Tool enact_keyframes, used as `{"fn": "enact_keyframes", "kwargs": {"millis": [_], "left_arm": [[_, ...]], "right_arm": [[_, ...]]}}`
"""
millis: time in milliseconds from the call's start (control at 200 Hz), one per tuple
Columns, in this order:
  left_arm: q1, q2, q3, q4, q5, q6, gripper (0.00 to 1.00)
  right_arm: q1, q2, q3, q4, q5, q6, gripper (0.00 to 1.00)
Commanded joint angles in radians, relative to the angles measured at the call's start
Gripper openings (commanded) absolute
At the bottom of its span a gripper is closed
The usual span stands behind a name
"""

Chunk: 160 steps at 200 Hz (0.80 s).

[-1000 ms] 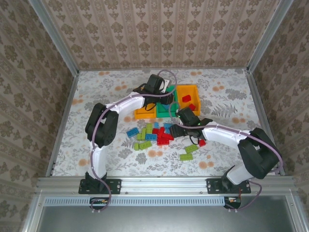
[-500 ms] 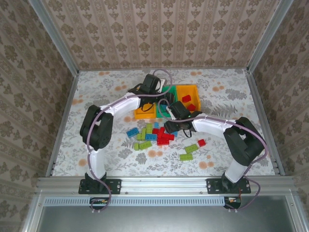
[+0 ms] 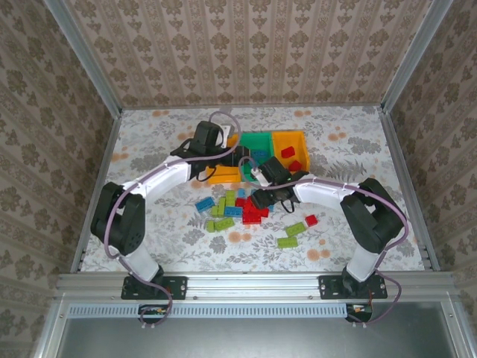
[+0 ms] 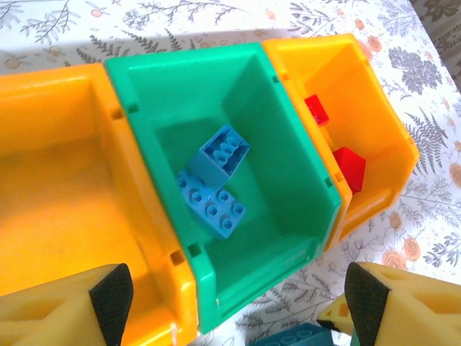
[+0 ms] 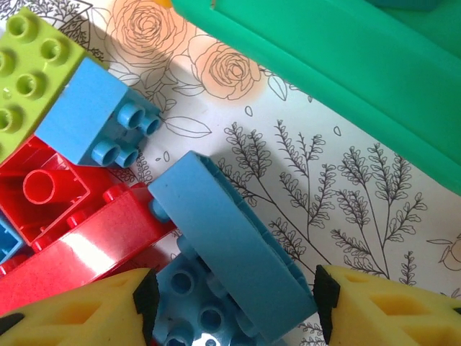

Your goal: Sort the legos into containers by color

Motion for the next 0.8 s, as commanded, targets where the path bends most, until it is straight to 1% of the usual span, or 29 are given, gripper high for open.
{"fn": "enact_keyframes", "kwargs": {"millis": [0,90,240,355,520,795], "left_arm": [[0.015,-0.047,-0.056,0.021,0.011,-0.020,0.81],[0.026,-0.066,-0.101,0.035,0.011,-0.033,0.81],[0.040,-0.091,-0.165,0.055,0.012,-0.051,0.81],[0.052,-0.109,-0.199,0.058,0.011,-0.055,0.82],[0.065,-0.136,-0.242,0.061,0.005,-0.055,0.82],[0.072,-0.185,-0.302,0.052,-0.018,-0.052,0.82]], "right_arm": [[0.005,0.022,0.033,-0.035,-0.011,-0.039,0.61],[0.005,0.044,0.053,-0.049,-0.002,-0.049,0.58],[0.005,0.079,0.080,-0.061,0.018,-0.046,0.44],[0.005,0.071,0.069,-0.054,0.017,-0.036,0.34],[0.005,0.011,0.015,-0.020,0.010,-0.022,0.30],[0.006,-0.123,-0.049,0.018,-0.006,-0.018,0.26]]}}
